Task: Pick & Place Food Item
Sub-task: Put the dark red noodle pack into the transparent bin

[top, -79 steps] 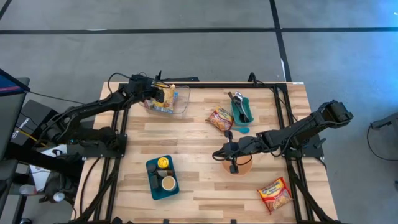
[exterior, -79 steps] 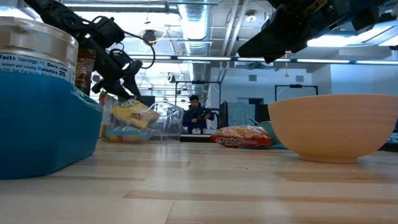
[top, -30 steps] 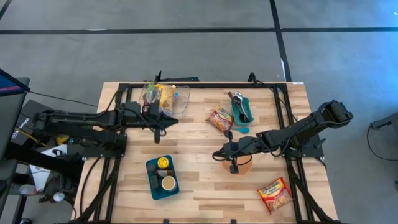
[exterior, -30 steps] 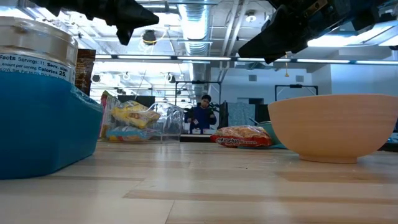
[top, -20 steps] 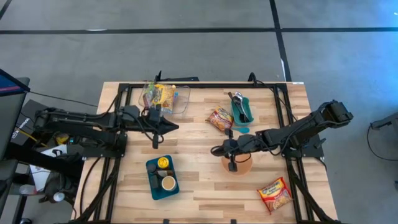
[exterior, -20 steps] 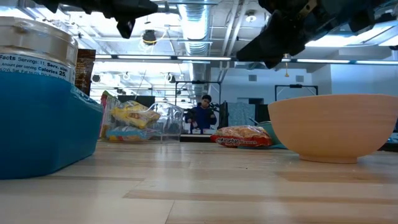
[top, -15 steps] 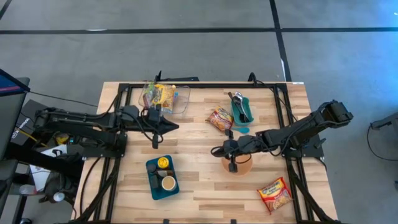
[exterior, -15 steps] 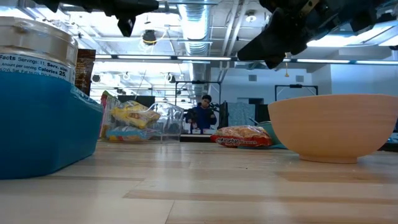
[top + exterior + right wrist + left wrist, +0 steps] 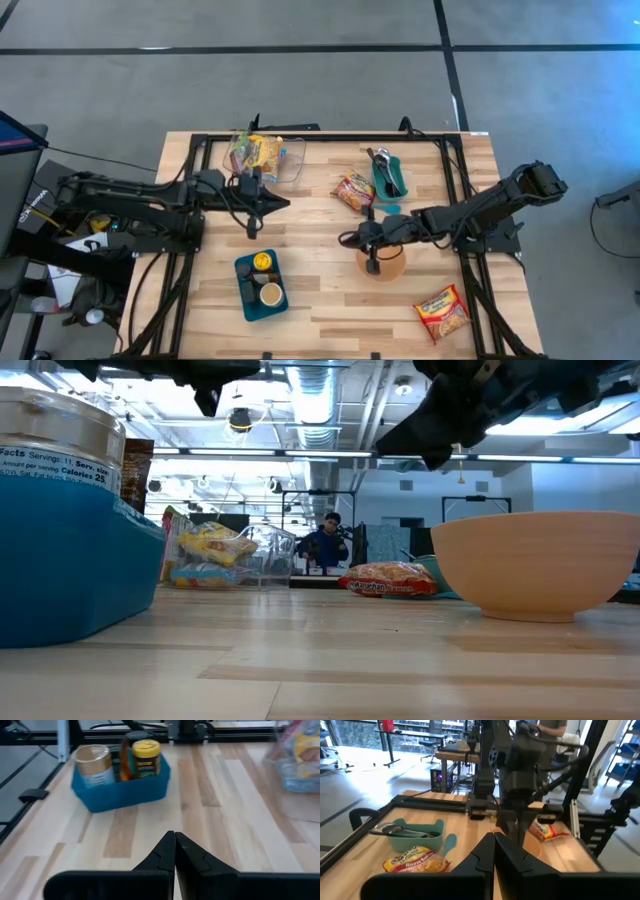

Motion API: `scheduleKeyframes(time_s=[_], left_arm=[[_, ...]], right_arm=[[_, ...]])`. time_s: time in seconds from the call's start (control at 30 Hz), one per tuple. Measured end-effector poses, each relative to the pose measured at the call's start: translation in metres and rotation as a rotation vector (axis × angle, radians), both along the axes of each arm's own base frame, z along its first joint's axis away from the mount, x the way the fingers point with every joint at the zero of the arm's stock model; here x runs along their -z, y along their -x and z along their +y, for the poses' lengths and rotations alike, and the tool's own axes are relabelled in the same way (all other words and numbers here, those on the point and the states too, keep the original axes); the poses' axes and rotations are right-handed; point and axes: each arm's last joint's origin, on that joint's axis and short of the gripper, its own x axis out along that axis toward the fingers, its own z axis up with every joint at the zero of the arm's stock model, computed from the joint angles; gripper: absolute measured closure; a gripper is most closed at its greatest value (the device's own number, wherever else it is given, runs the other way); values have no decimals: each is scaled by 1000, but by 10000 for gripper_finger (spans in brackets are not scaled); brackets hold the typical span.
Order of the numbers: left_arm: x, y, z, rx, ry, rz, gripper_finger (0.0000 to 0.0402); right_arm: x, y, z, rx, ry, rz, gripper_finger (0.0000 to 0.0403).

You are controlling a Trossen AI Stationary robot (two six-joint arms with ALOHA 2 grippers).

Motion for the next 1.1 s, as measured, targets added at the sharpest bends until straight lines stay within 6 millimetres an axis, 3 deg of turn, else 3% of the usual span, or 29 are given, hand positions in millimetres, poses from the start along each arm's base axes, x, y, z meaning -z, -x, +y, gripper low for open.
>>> scheduleKeyframes(time_s=[0.4,0.8,1.1], left_arm=[[30,-26,0,-4,-56,132,399],[34,-29,1,-9,-56,151,399],[35,-29,1,-8,-56,156,399]], right_arm=[[-17,-15,-48,171,0,-20,403],[-17,-4,-87,379,-73,358,403],[-9,8,-101,507,-147,494,403]])
